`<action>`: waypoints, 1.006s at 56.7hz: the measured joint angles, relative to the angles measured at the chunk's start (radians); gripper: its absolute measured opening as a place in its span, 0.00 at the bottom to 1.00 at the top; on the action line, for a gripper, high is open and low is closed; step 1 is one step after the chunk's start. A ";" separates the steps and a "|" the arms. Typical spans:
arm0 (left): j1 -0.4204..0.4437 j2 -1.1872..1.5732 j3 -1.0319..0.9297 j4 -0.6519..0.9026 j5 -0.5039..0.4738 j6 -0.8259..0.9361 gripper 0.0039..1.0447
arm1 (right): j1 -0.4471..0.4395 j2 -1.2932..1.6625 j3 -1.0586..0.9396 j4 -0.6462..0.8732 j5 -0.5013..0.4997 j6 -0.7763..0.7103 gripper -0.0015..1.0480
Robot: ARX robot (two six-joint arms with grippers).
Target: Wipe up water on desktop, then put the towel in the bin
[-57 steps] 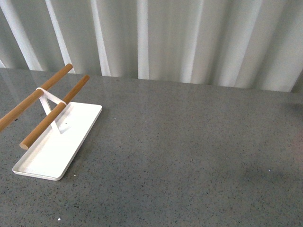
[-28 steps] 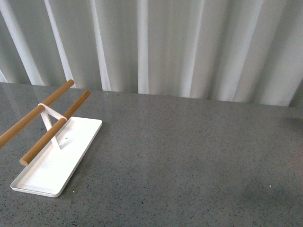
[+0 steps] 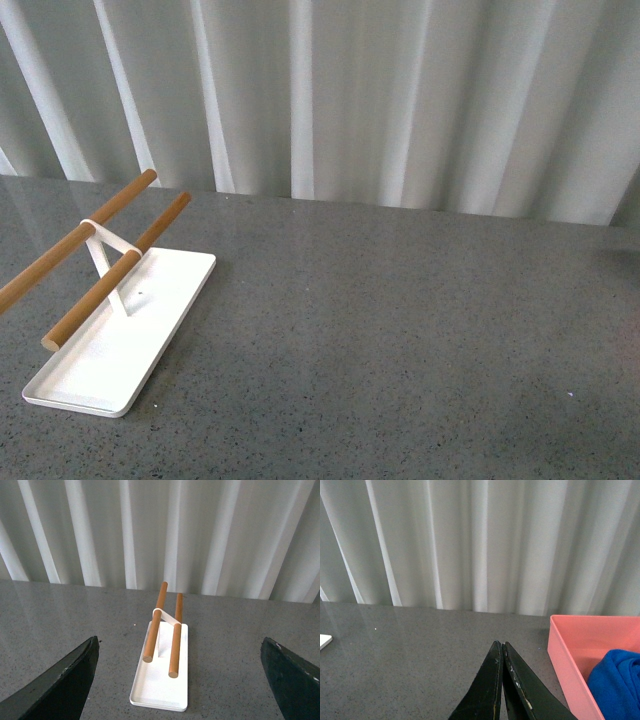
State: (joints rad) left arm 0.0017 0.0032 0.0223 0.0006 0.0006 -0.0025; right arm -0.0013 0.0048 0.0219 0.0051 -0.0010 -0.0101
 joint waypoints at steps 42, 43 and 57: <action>0.000 -0.001 0.000 0.000 0.000 0.000 0.94 | 0.000 0.000 0.000 -0.003 0.000 0.000 0.77; 0.000 -0.001 0.000 0.000 0.000 0.000 0.94 | 0.000 0.000 0.000 -0.003 0.000 0.000 0.80; 0.000 -0.001 0.000 0.000 0.000 0.000 0.94 | 0.000 0.000 0.000 -0.003 0.000 0.001 0.93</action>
State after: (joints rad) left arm 0.0017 0.0021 0.0223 0.0006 0.0006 -0.0025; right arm -0.0013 0.0044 0.0219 0.0017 -0.0010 -0.0093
